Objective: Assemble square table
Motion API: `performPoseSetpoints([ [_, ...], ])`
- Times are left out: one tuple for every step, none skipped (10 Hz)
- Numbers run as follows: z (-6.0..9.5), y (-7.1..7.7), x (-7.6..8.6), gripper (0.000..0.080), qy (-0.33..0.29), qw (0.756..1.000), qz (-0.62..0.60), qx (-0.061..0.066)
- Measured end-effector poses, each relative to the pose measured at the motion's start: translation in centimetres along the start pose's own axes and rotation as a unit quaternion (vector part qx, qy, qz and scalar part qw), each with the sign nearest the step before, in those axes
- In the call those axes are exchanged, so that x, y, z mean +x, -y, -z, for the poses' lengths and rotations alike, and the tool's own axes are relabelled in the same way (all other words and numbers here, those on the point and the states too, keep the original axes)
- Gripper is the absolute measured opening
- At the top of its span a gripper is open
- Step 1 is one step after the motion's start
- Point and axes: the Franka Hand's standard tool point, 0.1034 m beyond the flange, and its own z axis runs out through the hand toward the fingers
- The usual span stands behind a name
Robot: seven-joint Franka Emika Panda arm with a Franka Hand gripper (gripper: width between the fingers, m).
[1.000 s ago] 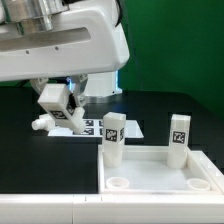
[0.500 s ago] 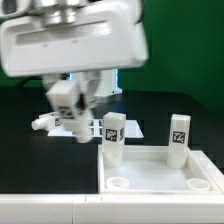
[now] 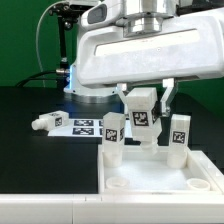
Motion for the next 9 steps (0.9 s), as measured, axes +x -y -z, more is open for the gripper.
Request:
performPoseSetpoints([
  [0.0, 0.0, 0.0, 0.0281, 0.0, 1.0, 0.0, 0.0],
  [-0.1, 0.6, -0.3, 0.0281, 0.006, 1.0, 0.02, -0.001],
  [-0.4, 2.2, -0.6, 0.0281, 0.013, 0.998, 0.063, -0.003],
  [-0.6, 3.2, -0.4, 0.0281, 0.012, 0.996, 0.089, 0.0],
  [-0.7, 3.9, -0.6, 0.0281, 0.013, 0.996, 0.093, 0.002],
  [-0.7, 3.7, -0.5, 0.0281, 0.014, 0.996, 0.091, 0.002],
  [-0.8, 3.7, -0.5, 0.0281, 0.014, 0.996, 0.091, 0.001],
  [-0.8, 3.7, -0.6, 0.0281, 0.014, 0.996, 0.091, 0.002],
  [-0.8, 3.7, -0.7, 0.0281, 0.015, 0.996, 0.092, 0.001],
])
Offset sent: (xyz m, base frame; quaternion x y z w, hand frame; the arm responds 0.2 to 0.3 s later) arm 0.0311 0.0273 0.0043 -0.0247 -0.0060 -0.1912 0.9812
